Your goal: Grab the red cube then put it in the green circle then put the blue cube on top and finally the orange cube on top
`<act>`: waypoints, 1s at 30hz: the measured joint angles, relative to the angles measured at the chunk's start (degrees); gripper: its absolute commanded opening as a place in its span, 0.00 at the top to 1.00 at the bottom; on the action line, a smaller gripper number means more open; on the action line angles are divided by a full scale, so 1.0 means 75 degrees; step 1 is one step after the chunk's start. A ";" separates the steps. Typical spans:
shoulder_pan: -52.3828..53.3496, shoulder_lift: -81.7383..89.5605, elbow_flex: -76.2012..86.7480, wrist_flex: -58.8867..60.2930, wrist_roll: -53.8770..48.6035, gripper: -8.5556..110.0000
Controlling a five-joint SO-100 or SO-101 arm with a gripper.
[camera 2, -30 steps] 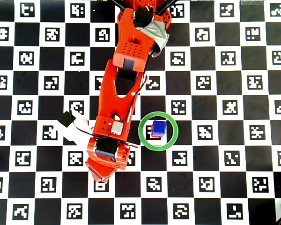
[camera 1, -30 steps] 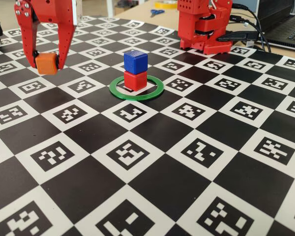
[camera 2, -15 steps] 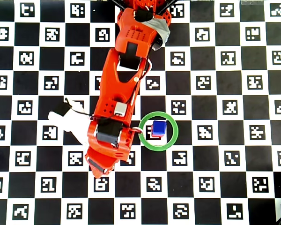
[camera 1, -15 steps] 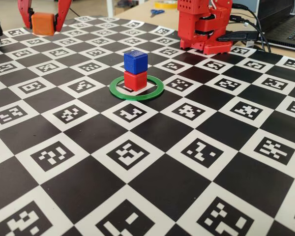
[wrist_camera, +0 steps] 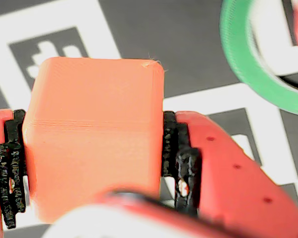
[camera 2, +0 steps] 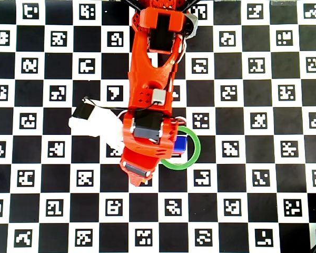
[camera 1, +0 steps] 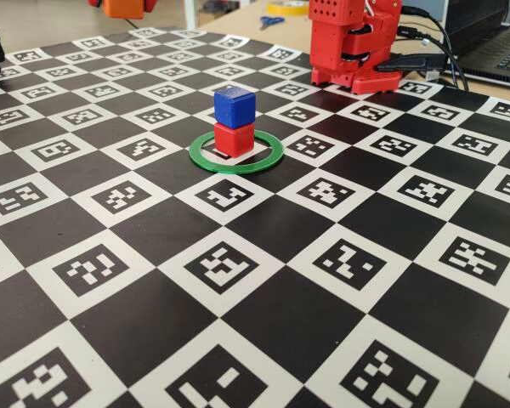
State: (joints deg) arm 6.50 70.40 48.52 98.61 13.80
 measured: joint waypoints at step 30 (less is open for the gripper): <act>-0.1242 0.1840 0.3398 -0.0773 -0.0457 0.84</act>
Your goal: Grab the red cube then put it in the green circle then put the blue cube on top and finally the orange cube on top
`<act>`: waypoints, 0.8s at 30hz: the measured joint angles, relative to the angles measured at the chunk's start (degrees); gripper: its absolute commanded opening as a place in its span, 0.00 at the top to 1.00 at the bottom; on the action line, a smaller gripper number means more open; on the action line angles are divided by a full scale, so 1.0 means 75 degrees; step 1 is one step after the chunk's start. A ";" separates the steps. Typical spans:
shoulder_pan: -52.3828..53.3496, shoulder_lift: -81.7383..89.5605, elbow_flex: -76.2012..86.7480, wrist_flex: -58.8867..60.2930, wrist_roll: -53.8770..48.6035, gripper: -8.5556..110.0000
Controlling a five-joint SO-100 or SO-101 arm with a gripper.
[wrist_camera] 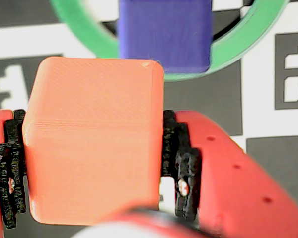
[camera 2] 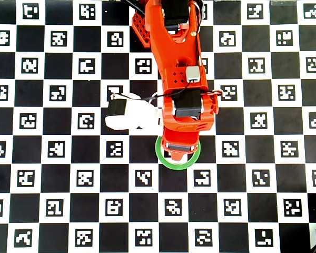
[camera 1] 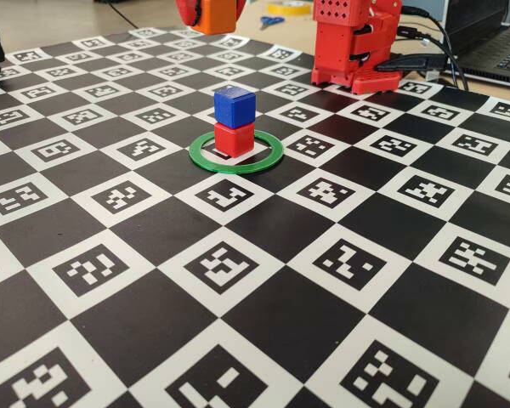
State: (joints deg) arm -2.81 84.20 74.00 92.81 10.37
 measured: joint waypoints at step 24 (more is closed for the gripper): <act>-0.0223 0.0012 0.1652 -0.1242 -0.0270 0.84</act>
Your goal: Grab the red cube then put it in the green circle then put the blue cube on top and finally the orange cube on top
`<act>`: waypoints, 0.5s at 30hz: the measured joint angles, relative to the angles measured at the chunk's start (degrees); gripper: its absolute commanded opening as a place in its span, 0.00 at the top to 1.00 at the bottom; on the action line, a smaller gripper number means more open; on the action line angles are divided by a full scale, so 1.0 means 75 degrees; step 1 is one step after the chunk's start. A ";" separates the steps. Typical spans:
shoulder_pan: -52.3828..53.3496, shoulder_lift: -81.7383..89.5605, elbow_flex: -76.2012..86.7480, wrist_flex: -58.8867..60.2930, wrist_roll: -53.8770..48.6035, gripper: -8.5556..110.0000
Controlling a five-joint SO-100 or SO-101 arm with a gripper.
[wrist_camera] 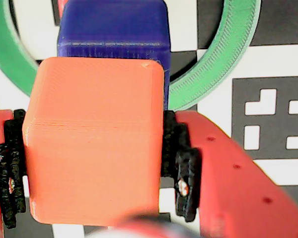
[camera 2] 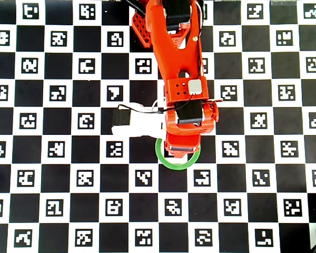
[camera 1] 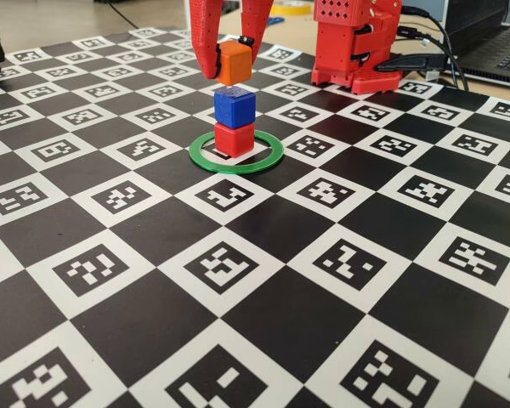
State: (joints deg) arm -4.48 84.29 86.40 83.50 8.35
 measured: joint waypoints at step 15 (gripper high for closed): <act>0.0000 0.0000 0.0293 -0.0141 0.0047 0.84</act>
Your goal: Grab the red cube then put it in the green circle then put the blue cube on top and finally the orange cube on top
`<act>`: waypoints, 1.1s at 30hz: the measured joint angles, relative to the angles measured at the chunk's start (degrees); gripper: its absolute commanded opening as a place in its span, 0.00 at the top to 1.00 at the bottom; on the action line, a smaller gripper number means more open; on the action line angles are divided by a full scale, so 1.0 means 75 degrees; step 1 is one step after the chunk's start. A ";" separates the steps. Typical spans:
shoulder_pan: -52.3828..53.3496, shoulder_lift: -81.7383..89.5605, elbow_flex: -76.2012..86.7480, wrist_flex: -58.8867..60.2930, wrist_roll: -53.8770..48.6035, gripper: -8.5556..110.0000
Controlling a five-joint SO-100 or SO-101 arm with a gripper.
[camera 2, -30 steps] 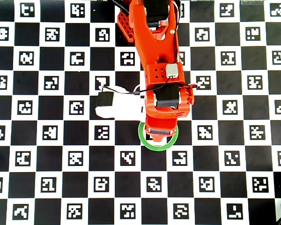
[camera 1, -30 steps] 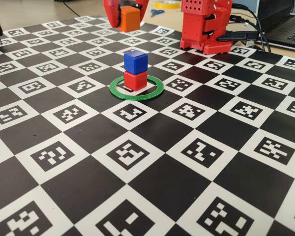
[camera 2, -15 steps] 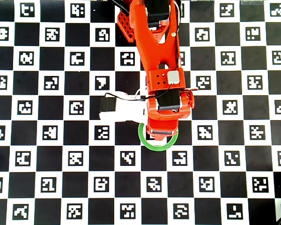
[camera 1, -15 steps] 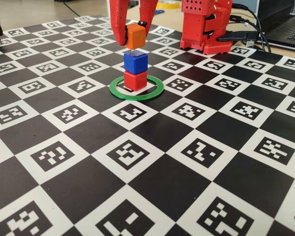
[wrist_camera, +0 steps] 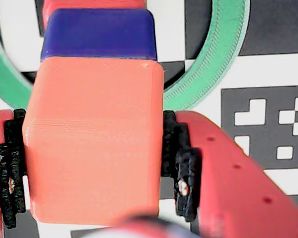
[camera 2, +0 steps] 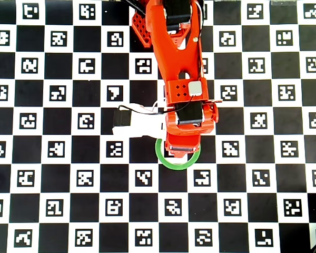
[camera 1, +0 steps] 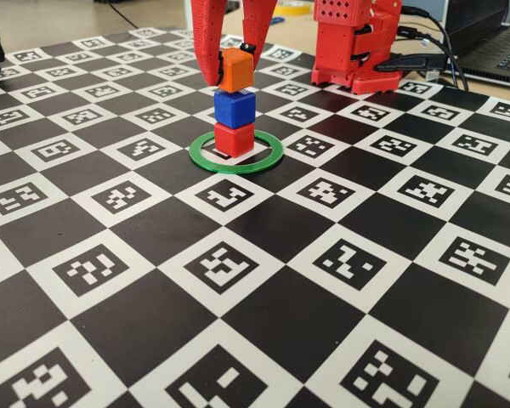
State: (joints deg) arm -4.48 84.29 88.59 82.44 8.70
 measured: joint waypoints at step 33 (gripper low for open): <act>0.0000 0.0187 0.0293 -0.0234 0.0164 0.71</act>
State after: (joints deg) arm -4.48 85.69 90.79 80.68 9.93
